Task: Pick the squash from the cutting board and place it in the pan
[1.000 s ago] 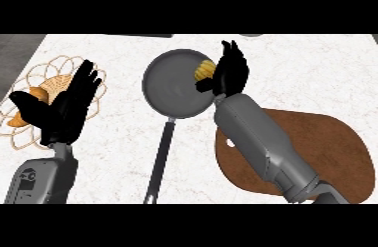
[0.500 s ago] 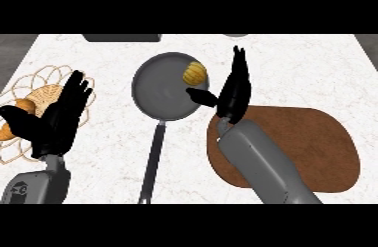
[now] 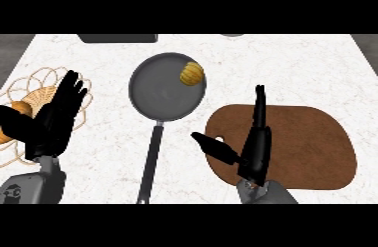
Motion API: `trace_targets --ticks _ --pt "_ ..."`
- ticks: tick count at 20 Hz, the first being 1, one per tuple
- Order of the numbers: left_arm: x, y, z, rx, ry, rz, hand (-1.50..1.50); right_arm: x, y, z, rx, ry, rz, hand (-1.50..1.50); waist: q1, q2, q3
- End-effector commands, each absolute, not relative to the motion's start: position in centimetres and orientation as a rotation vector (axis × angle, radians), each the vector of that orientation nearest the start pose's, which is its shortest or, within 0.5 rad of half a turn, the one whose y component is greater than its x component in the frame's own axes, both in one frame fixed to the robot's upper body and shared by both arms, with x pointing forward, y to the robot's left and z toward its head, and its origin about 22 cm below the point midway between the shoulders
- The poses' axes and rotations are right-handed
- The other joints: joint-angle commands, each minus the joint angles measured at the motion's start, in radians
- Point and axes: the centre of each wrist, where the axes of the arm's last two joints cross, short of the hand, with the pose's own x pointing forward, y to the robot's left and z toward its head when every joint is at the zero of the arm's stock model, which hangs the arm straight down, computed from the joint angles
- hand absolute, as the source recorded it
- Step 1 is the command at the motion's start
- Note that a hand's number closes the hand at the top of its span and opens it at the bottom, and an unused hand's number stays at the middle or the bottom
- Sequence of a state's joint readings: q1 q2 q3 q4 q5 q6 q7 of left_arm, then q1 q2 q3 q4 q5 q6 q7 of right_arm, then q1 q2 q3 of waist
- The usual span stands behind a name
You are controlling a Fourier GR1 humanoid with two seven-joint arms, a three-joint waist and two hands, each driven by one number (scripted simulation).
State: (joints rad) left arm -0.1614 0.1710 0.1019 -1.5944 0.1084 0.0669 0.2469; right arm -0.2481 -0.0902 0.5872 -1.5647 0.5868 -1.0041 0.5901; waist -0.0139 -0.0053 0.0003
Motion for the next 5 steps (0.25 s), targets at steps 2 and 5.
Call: trace_targets --ticks 2,5 --pt "27.2 26.6 5.2 0.118 -1.512 0.032 0.00 20.9 -10.4 5.4 -0.638 -1.662 -0.108 -1.50 0.008 0.003 -0.001" --pt "27.8 28.0 5.6 0.106 -1.526 0.057 0.00 19.7 -10.4 3.0 -0.618 -1.637 -0.101 -1.50 0.012 0.005 0.000"
